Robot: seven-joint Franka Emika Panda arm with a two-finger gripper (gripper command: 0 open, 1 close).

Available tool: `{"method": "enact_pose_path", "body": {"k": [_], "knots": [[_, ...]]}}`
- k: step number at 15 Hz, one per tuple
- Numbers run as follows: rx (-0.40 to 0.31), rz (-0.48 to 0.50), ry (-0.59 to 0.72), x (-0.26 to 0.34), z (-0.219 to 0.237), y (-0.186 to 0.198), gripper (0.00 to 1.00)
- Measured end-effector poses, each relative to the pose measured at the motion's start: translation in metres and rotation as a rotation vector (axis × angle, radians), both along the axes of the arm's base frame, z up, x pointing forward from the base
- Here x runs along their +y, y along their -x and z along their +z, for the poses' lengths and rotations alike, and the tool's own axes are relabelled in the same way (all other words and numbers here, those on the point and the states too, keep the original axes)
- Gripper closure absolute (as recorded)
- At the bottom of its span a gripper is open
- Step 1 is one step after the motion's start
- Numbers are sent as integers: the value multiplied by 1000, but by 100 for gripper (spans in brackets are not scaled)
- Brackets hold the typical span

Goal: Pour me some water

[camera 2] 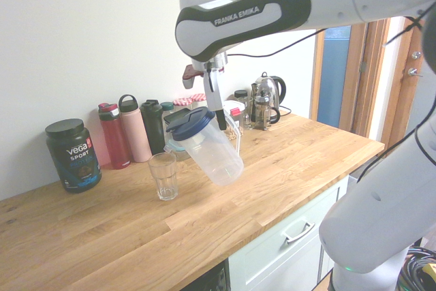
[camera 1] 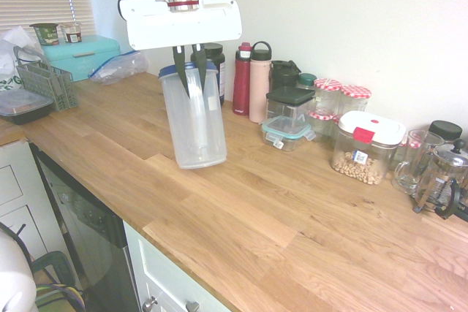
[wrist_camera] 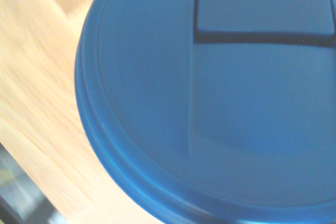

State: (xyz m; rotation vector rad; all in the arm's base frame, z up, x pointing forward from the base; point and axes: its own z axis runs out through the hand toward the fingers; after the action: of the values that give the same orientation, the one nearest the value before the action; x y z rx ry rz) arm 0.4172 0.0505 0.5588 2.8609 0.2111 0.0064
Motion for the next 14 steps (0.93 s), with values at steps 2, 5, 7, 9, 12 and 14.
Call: {"method": "enact_pose_path", "body": {"k": [2, 5, 7, 9, 12, 14], "knots": [[43, 56, 112, 3, -5, -22, 100], [102, 105, 217, 11, -14, -47, 100], [127, 131, 252, 23, -22, -59, 100], [135, 152, 287, 36, -24, -63, 100], [133, 172, 369, 52, -25, -66, 100], [135, 181, 411, 60, -29, -68, 100]]}}
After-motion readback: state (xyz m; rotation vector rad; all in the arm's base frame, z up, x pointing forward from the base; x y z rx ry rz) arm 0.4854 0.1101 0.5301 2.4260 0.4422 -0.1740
